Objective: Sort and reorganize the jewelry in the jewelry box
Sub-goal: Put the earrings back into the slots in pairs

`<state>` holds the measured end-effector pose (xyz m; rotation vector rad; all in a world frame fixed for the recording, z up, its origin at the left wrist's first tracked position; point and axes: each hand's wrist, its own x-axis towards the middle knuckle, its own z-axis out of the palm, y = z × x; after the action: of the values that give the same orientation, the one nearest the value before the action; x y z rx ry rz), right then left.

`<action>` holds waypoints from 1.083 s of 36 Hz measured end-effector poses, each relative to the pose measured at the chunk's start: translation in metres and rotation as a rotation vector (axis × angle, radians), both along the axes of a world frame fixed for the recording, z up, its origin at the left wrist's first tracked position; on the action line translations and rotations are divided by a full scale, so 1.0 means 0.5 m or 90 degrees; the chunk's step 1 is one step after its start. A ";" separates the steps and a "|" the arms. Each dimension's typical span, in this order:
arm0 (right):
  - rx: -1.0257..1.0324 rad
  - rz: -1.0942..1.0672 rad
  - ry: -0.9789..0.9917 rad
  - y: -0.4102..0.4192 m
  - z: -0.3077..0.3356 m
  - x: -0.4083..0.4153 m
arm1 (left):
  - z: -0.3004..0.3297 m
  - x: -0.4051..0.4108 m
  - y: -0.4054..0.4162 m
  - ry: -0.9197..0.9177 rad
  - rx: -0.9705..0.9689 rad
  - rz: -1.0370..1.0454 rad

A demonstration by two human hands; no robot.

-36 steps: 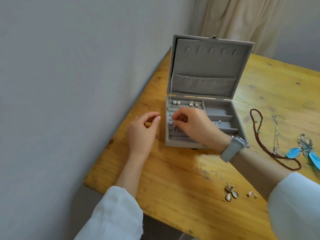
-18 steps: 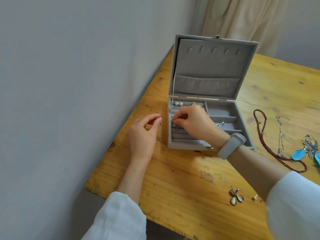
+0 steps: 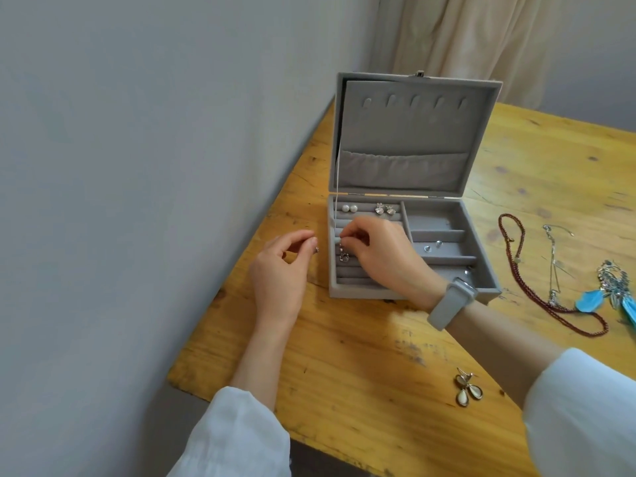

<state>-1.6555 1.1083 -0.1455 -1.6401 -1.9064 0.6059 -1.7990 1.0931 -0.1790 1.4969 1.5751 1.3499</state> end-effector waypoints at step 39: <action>0.138 0.016 -0.112 -0.060 -0.051 0.128 | 0.075 0.068 0.022 0.308 -0.078 -0.181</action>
<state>-1.5914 1.0783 -0.1707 -1.5742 -2.0404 0.2593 -1.7652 1.1041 -0.1417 1.9797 1.6042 0.7535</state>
